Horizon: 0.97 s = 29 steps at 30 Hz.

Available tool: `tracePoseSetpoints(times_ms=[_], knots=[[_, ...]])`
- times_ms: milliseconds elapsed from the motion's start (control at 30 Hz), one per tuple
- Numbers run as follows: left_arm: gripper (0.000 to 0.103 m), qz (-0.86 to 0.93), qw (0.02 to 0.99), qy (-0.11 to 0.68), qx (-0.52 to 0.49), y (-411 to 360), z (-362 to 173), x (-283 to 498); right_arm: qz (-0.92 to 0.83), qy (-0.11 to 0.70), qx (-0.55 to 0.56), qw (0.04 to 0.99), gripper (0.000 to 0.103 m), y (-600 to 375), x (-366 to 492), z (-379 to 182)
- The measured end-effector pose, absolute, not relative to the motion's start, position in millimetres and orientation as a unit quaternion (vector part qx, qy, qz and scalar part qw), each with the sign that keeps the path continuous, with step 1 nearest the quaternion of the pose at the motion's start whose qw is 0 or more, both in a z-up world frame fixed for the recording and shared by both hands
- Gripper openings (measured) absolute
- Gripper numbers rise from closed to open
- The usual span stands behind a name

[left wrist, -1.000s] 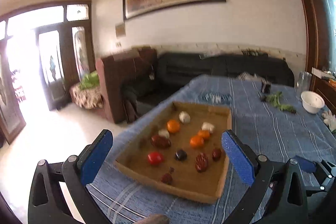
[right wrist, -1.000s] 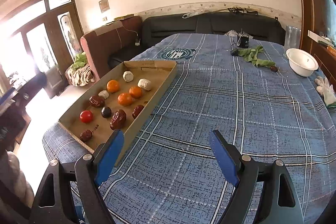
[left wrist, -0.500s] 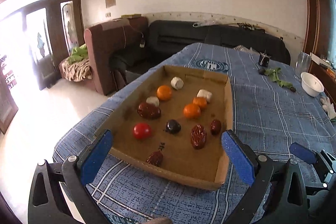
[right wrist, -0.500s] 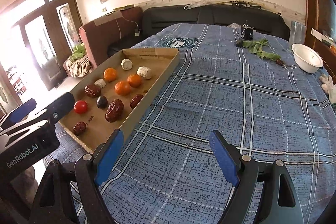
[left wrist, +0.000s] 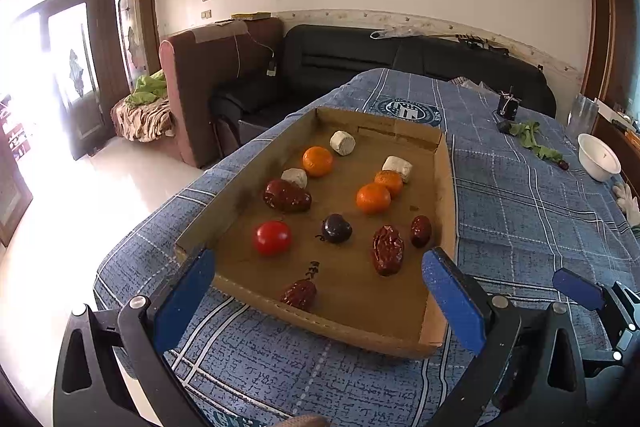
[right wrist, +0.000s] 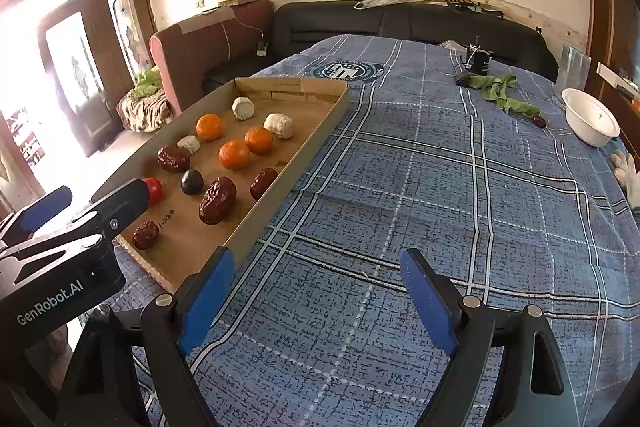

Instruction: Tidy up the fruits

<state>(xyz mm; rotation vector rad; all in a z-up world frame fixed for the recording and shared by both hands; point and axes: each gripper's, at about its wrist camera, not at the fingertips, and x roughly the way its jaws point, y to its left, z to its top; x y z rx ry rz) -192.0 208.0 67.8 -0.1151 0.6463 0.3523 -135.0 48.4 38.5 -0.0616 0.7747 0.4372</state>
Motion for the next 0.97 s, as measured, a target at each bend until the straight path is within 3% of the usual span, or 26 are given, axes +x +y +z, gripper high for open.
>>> tracePoseSetpoints(times_ms=[967], knots=[[0.103,0.156,0.926,0.336,-0.068,213.8,64.0,-187.9,0.216,0.385,-0.061,0.895,0.091,68.3,-133.7,34.5]])
